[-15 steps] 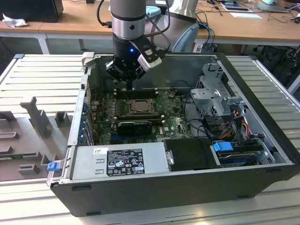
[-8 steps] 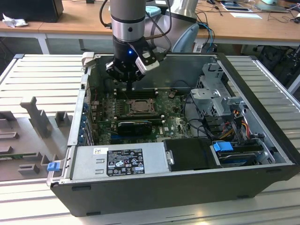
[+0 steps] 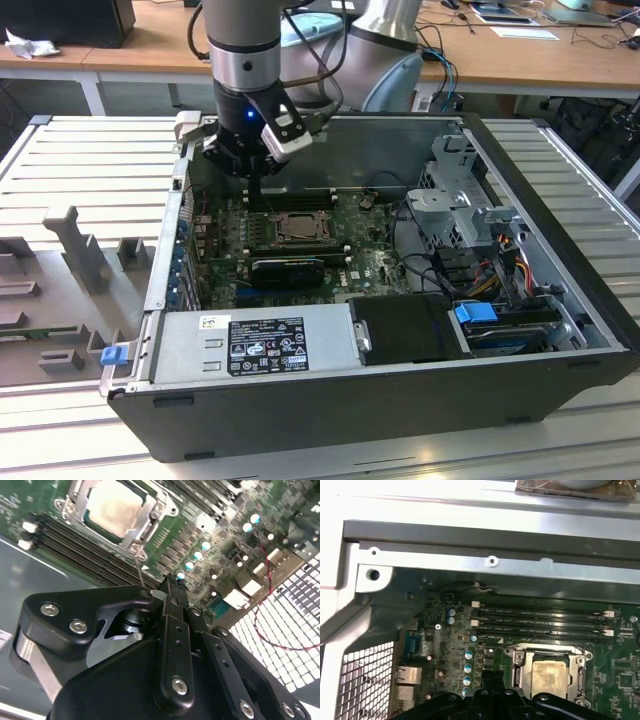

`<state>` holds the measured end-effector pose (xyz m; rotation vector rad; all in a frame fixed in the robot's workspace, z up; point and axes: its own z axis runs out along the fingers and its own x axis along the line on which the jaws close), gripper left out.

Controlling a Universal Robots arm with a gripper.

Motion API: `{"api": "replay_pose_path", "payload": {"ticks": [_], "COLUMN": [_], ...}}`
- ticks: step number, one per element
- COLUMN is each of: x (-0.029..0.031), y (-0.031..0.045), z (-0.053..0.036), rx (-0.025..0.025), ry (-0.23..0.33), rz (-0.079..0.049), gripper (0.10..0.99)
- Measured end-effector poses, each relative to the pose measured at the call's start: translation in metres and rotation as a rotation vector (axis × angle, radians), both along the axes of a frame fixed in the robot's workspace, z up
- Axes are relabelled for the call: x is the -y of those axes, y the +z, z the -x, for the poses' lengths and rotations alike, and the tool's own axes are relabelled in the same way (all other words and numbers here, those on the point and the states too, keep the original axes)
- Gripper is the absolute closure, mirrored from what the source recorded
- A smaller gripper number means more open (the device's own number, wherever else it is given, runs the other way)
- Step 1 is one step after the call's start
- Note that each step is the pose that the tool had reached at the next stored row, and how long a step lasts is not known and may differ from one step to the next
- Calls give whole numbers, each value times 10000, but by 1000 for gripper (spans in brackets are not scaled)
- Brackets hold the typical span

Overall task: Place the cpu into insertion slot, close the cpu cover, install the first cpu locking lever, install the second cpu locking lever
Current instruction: 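Install the first cpu locking lever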

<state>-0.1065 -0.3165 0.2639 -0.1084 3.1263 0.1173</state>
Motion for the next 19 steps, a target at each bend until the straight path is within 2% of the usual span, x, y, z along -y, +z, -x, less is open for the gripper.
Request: {"api": "replay_pose_path", "payload": {"ticks": [4,9,11,12,16,19], "x": [-30,-100,-166,-178,-189,-191], "y": [-31,-70,-78,-79,-79,-79], "z": [89,101,99,94,1,-125], "rx": [0,1,1,1,-9,-34], "ry": [-1,-1,0,-1,-1,-1], "rz": [0,-10,-11,-11,-10,-10], "gripper": [980,980,980,980,980,980]}}
